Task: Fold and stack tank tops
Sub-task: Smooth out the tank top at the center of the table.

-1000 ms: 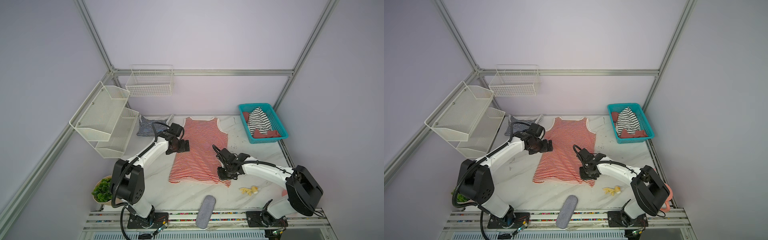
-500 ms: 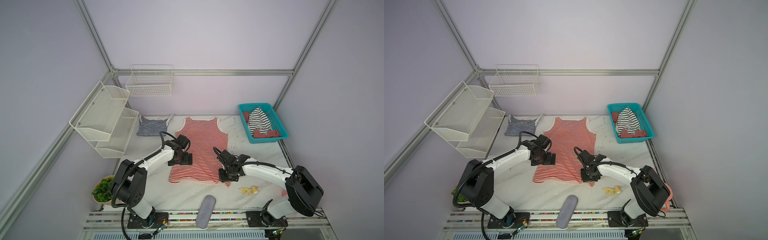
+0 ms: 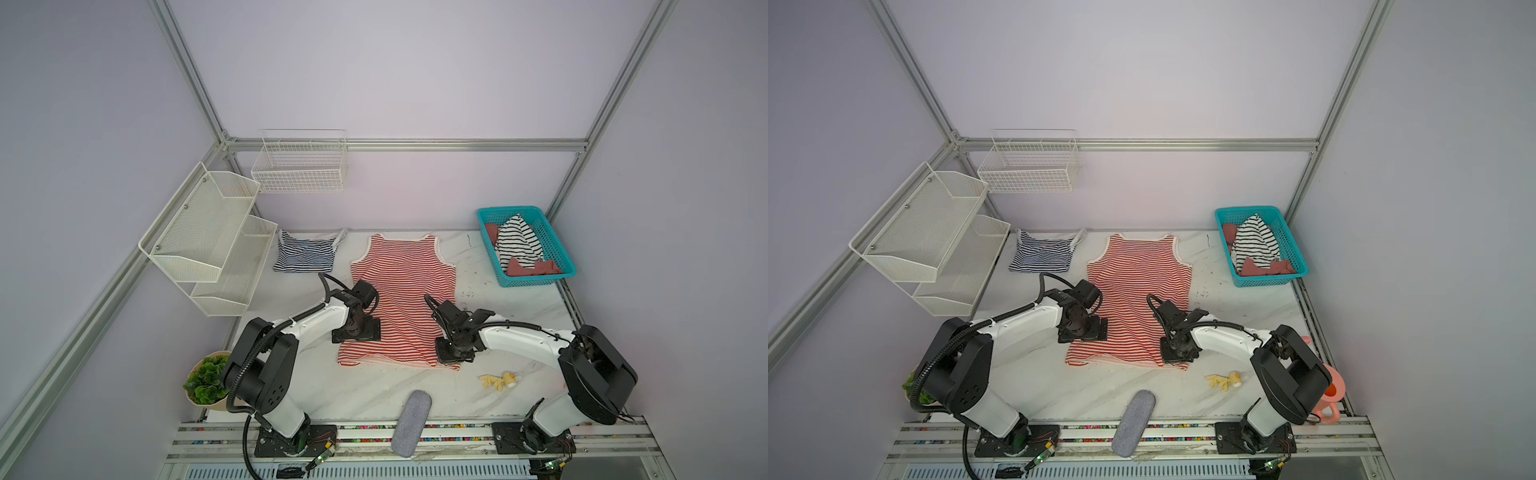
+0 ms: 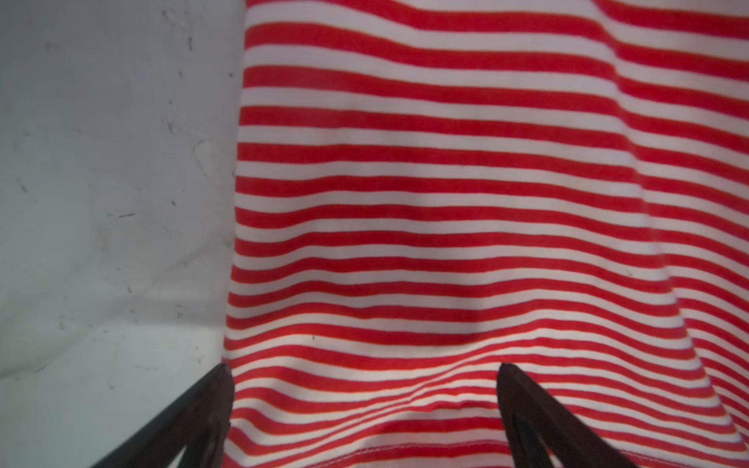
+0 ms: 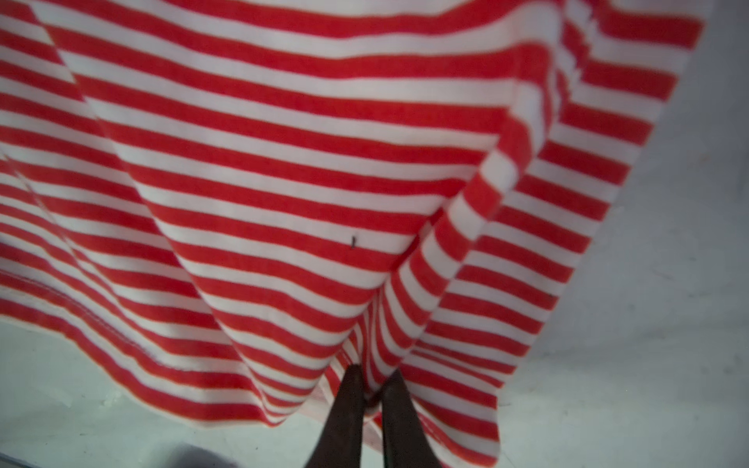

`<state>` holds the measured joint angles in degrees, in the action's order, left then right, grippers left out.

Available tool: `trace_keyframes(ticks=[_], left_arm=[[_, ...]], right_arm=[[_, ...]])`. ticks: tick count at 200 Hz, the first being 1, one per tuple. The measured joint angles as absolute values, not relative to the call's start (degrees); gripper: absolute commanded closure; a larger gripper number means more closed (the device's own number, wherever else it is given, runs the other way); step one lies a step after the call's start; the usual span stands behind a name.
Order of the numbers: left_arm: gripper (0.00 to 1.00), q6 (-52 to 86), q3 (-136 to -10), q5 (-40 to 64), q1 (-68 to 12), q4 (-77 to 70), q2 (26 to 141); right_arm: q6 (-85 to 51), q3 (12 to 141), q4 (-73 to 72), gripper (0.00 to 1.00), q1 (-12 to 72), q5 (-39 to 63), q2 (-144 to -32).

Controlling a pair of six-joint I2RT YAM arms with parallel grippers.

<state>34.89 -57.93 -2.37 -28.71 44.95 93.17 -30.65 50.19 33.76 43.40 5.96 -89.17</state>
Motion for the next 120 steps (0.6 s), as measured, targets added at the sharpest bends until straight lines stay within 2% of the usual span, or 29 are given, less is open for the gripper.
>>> trace_keyframes(ticks=[37, 47, 79, 120], left_arm=[[0.0, 35.73, -56.31, -2.48, -28.71, 43.92, 95.11], [0.0, 36.03, -56.12, -3.36, -28.73, 44.05, 95.48], [0.0, 36.75, -55.48, -4.14, -29.04, 43.42, 95.33], [0.0, 37.28, -54.3, -4.8, -29.41, 42.22, 94.52]], right_arm=[[-31.38, 50.09, 34.3, 0.92, 43.33, 5.82, -87.5], [-31.53, 50.09, 34.63, 0.97, 43.31, 5.8, -86.41], [-32.25, 50.09, 36.14, 1.0, 43.27, 5.39, -83.79], [-32.97, 50.09, 39.29, 1.0, 43.16, 4.25, -81.17]])
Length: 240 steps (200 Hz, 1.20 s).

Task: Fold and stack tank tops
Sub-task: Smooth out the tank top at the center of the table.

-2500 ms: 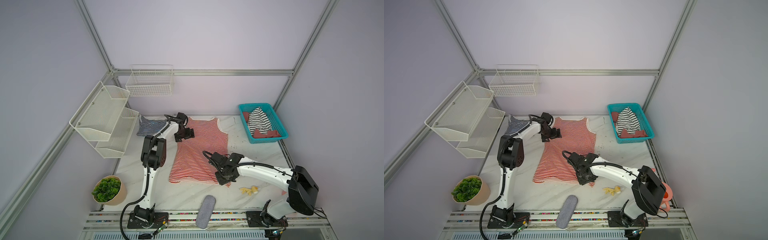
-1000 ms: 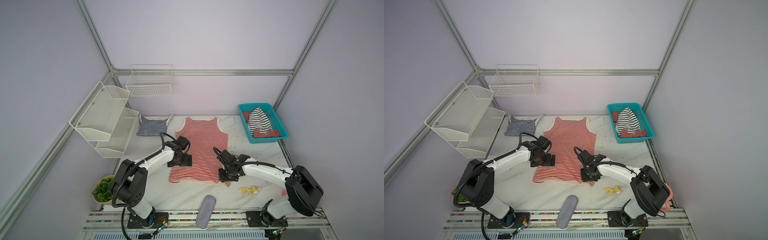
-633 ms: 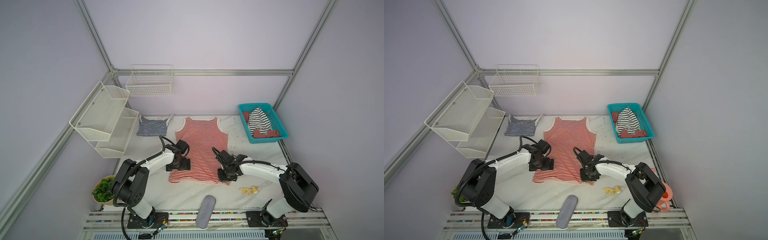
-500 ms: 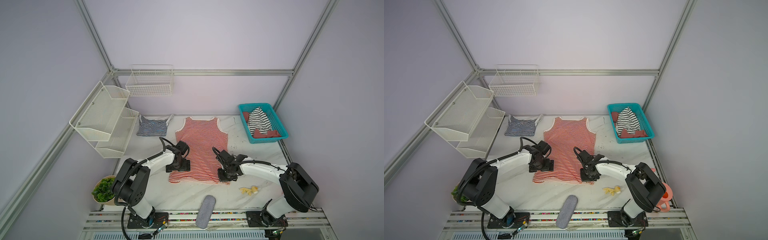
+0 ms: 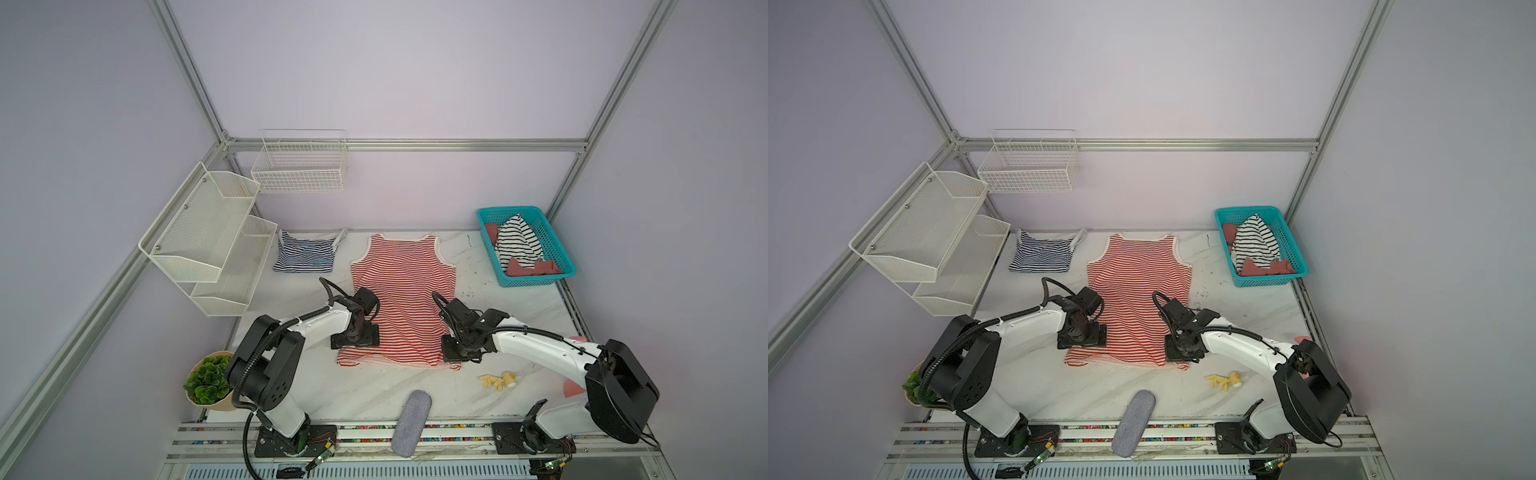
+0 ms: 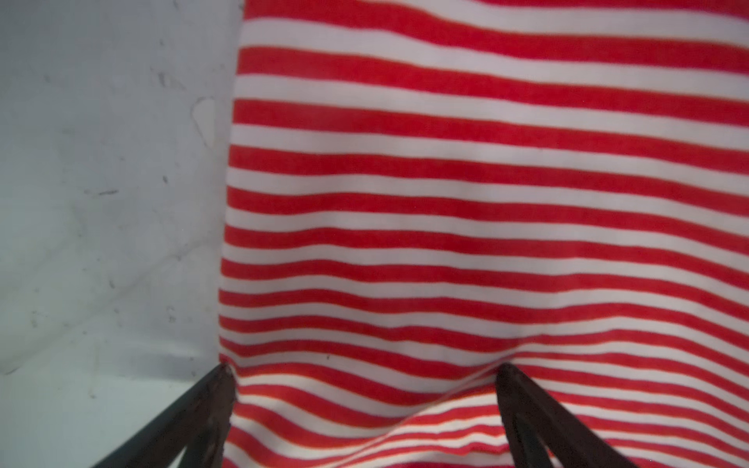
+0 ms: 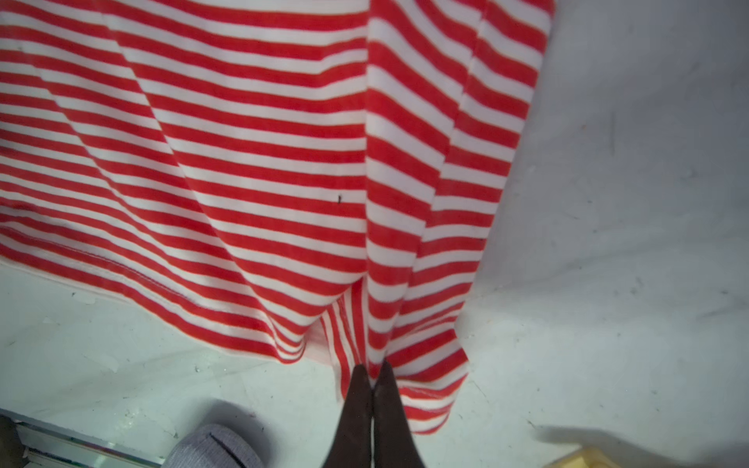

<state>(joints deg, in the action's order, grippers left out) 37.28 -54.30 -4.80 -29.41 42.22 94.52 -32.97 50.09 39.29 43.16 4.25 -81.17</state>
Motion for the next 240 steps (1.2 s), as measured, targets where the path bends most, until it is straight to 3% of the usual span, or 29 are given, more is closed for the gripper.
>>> trace_keyframes(ticks=[137, 156, 188, 208, 240], left_arm=[[0.0, 37.95, -50.35, -6.66, -29.71, 39.27, 91.85], [0.0, 37.93, -49.93, -6.66, -29.78, 39.11, 91.35], [0.0, 38.04, -49.58, -6.15, -31.0, 39.77, 90.0], [0.0, 38.52, -49.63, -3.88, -32.91, 42.81, 88.29], [0.0, 38.94, -50.96, -1.32, -35.03, 46.94, 81.41]], right_arm=[[-39.44, 47.33, 48.14, 1.0, 41.78, -1.76, -76.95], [-40.18, 47.35, 48.69, 0.88, 41.76, -2.22, -77.65], [-40.91, 47.92, 50.28, 0.54, 41.74, -3.75, -78.28], [-40.93, 50.59, 51.16, 0.49, 41.71, -4.71, -78.32], [-40.07, 56.47, 49.3, 0.5, 41.71, -5.37, -78.32]])
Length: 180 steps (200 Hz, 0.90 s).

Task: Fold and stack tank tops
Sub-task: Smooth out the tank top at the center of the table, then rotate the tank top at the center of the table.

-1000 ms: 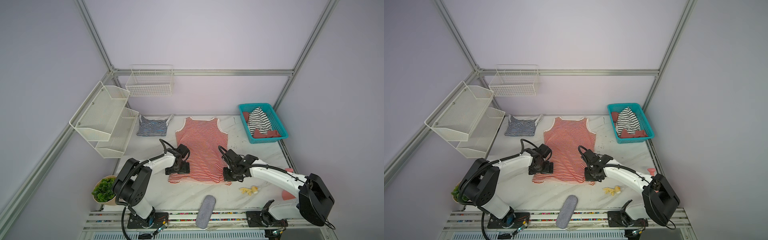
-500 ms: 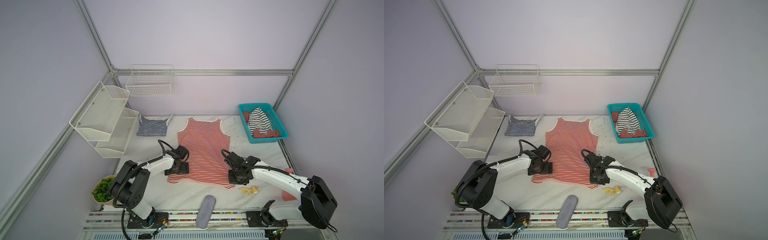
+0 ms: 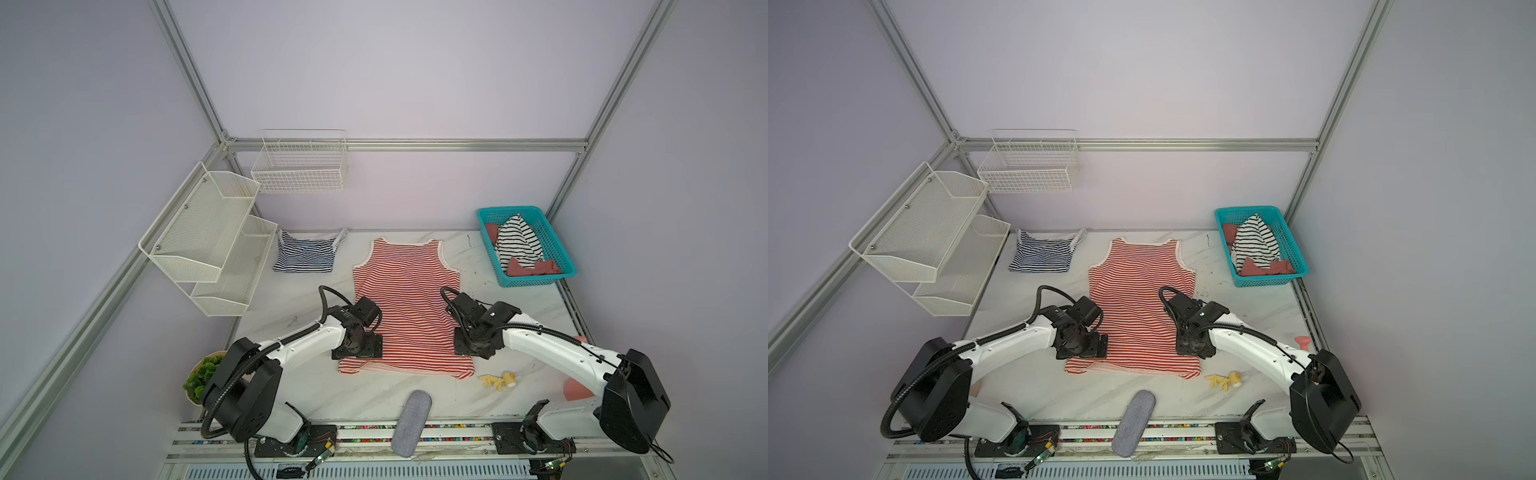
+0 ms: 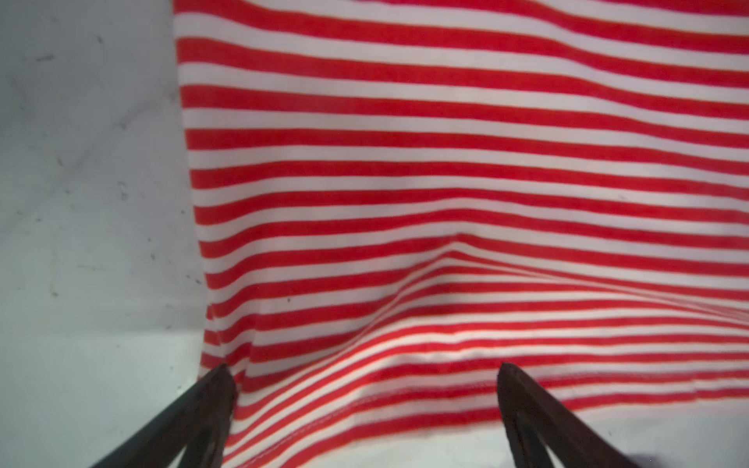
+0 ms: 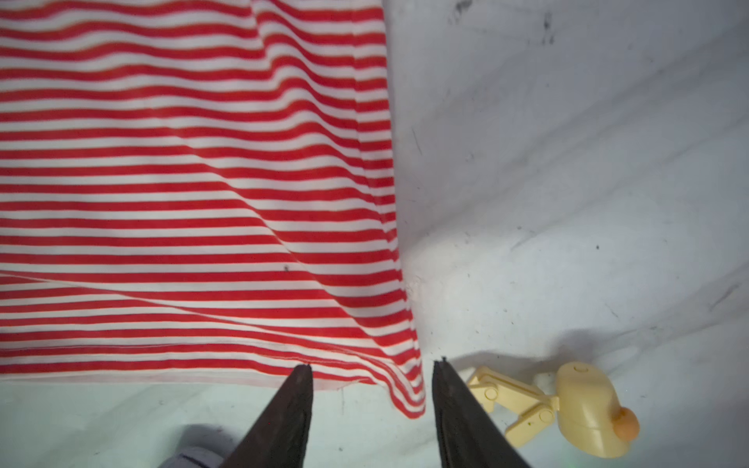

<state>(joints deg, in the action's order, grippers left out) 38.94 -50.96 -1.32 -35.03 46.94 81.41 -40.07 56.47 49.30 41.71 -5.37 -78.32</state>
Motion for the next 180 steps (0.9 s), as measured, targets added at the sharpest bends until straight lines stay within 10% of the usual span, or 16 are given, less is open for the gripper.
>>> trace_keyframes(ticks=[49, 99, 180], left_arm=[[0.0, 36.21, -64.71, -3.75, -34.26, 45.93, 80.05], [0.01, 31.88, -91.55, -3.33, -28.21, 44.86, 107.68], [0.01, 28.67, -115.63, -3.16, -23.59, 51.94, 135.55]], right_arm=[[-38.24, 56.73, 36.25, 0.69, 41.71, -0.38, -82.91], [-37.82, 53.93, 26.06, 0.7, 41.71, 4.91, -90.78], [-35.22, 55.13, 19.42, 0.99, 39.09, 7.2, -98.08]])
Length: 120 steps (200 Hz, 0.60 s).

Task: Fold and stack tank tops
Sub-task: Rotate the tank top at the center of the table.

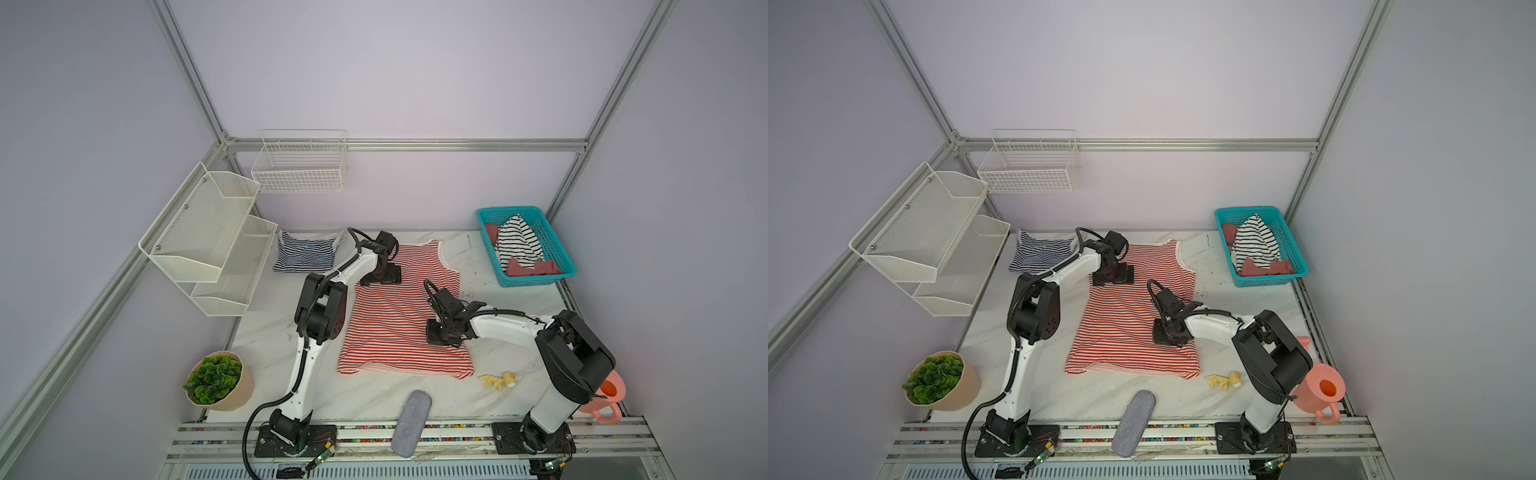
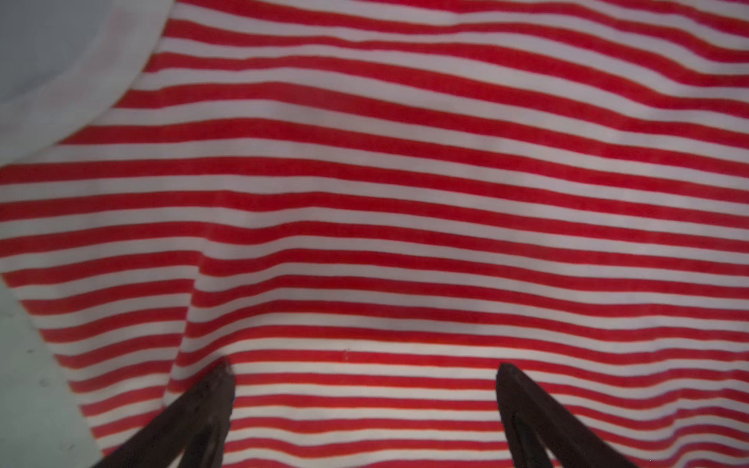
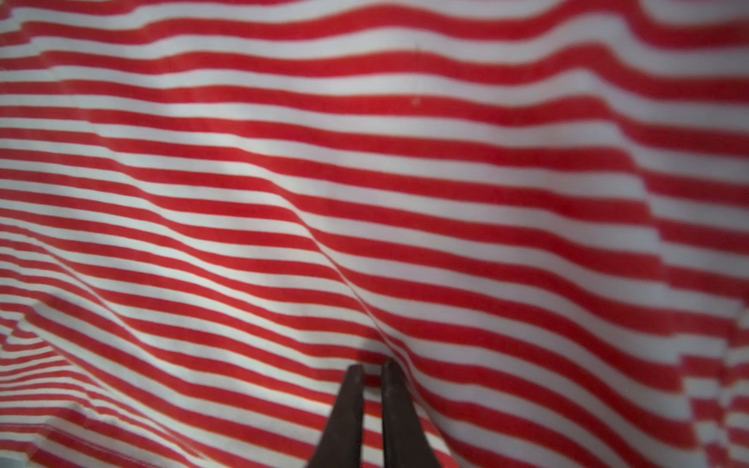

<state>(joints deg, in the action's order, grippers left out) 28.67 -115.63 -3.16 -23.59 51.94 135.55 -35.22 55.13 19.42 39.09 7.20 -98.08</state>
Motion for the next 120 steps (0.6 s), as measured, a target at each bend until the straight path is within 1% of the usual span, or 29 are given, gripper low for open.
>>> trace_keyframes(ticks=[46, 79, 120], left_arm=[[0.0, 28.91, -113.95, -2.68, -21.23, 51.07, 134.72], [0.0, 29.65, -103.9, -1.67, -20.01, 47.9, 128.73], [0.0, 31.79, -90.89, 1.72, -19.57, 42.94, 120.6]], right_arm=[[-33.08, 58.17, 17.63, 1.0, 34.61, 10.28, -101.71], [-31.81, 61.32, 17.21, 0.98, 30.74, 11.55, -104.51], [-29.19, 67.44, 19.62, 0.95, 27.55, 9.74, -108.71]])
